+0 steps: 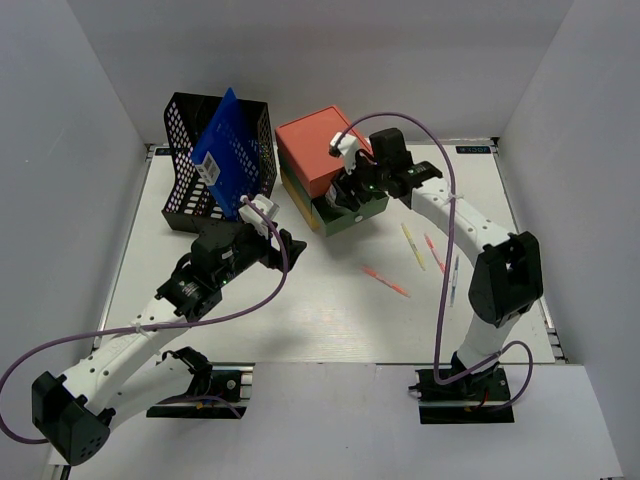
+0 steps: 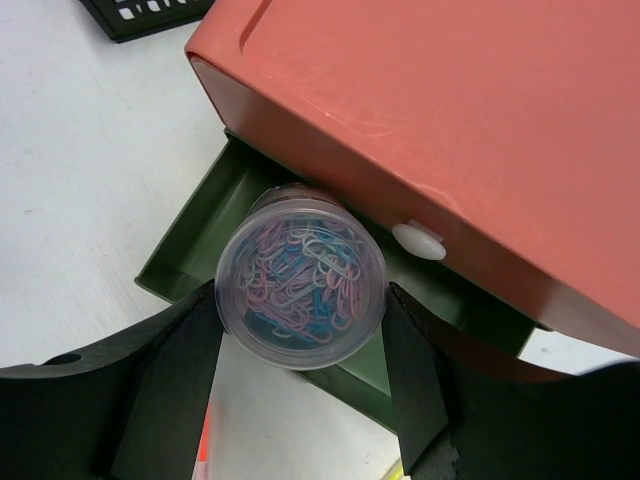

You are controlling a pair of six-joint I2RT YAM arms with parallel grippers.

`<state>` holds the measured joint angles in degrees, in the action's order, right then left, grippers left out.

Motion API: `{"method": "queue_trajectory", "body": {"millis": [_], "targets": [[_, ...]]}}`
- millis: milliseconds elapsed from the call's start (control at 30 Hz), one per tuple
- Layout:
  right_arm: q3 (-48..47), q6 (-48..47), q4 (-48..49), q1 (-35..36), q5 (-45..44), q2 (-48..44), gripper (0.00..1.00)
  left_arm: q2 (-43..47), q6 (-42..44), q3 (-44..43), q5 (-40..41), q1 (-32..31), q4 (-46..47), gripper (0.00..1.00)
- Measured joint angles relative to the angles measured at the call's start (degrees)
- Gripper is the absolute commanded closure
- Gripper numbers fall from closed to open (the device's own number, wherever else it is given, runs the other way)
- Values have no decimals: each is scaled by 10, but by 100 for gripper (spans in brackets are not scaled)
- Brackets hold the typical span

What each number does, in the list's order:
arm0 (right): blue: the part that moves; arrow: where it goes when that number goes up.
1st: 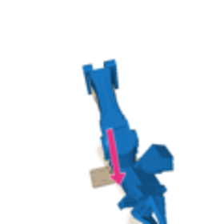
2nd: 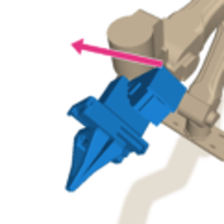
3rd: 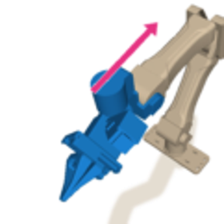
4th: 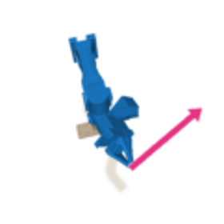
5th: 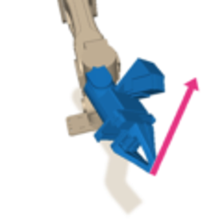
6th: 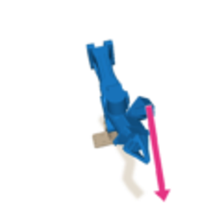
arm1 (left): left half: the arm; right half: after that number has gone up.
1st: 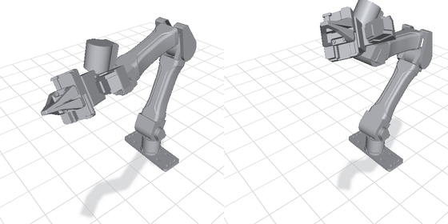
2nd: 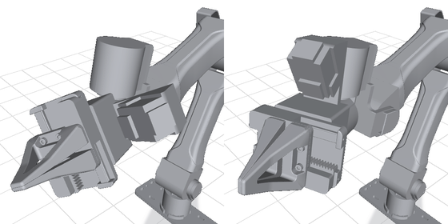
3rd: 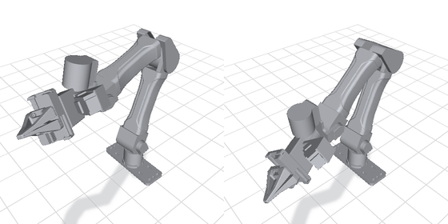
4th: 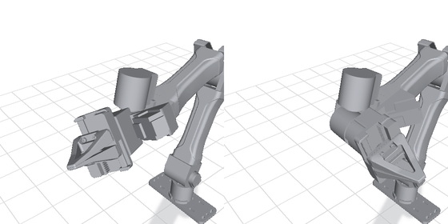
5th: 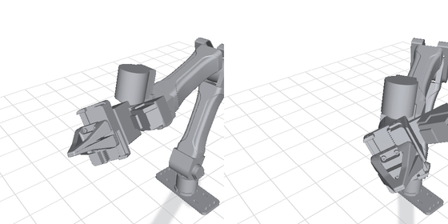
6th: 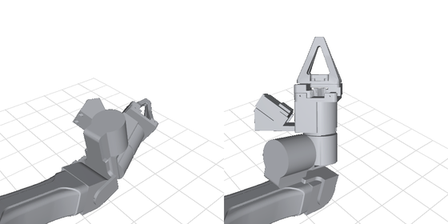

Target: Organize the desk

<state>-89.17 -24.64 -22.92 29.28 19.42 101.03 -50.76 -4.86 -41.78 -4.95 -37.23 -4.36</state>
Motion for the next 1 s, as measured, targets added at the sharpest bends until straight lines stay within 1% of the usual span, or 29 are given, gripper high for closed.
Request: {"method": "queue_trajectory", "body": {"millis": [33,133,233,300,333,400,500,533,700,767,800,1000], "targets": [[0,-1,-1,3,-6,0,79,1,1,0,0,0,0,7],[0,-6,-1,7,-24,0,73,1,2,0,0,0,0,7],[0,-10,-1,11,-45,1,62,1,2,0,0,0,0,7],[0,-11,-2,13,-57,5,58,1,2,0,0,0,0,6],[0,-11,-2,15,-62,7,53,1,2,0,0,0,0,7],[0,-12,-2,17,-72,15,51,1,3,1,0,0,0,7],[0,-13,-1,20,-83,24,41,1,3,1,0,0,0,7],[0,-13,-1,21,-86,25,35,1,3,1,0,0,0,7],[0,-11,-1,21,-92,25,32,1,3,1,0,0,0,7],[0,-10,-1,21,-92,25,30,1,3,1,0,0,0,7],[0,-10,0,21,-92,24,26,1,3,1,0,0,0,7],[0,-4,5,21,-89,7,22,2,3,1,0,0,0,7]]}}
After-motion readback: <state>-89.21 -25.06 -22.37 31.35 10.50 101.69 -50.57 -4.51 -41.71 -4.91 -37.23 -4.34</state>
